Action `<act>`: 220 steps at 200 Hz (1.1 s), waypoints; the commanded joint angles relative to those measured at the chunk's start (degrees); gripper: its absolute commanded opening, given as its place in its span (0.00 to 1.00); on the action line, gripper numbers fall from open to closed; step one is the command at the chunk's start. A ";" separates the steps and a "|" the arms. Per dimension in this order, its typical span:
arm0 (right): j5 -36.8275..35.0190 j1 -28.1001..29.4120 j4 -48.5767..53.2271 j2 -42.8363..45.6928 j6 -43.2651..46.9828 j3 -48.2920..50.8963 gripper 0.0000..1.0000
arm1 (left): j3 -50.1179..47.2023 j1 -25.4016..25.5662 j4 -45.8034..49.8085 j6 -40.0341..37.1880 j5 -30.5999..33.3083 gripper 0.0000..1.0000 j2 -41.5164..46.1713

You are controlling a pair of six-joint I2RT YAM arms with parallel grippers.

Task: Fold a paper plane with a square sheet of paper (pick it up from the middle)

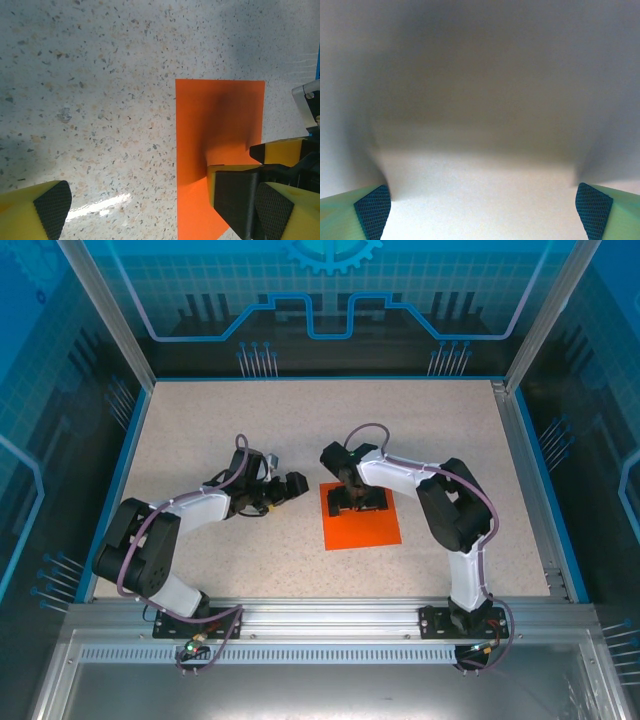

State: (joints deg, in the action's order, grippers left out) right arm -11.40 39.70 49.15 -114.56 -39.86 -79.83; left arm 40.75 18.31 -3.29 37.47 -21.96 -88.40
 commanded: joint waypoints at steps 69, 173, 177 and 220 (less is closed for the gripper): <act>4.99 -0.43 -5.14 -4.57 -0.30 6.85 0.98 | 1.08 0.50 1.16 -0.65 -0.10 0.99 1.03; 2.52 -1.20 -3.53 5.82 2.59 3.72 0.99 | 1.65 1.20 1.30 -0.95 -0.59 0.99 1.20; 2.53 -1.33 -3.53 5.84 2.60 3.80 0.99 | 1.67 1.28 1.43 -1.00 -0.55 0.99 1.21; 2.16 -1.52 -3.70 2.86 1.89 5.85 0.99 | 1.73 1.56 1.70 -1.26 -0.54 0.99 1.24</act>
State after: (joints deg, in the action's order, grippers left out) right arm -9.02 38.87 44.05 -110.37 -37.93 -75.66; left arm 40.77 19.35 -3.22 37.34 -21.98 -88.40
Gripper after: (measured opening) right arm 0.992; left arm 0.986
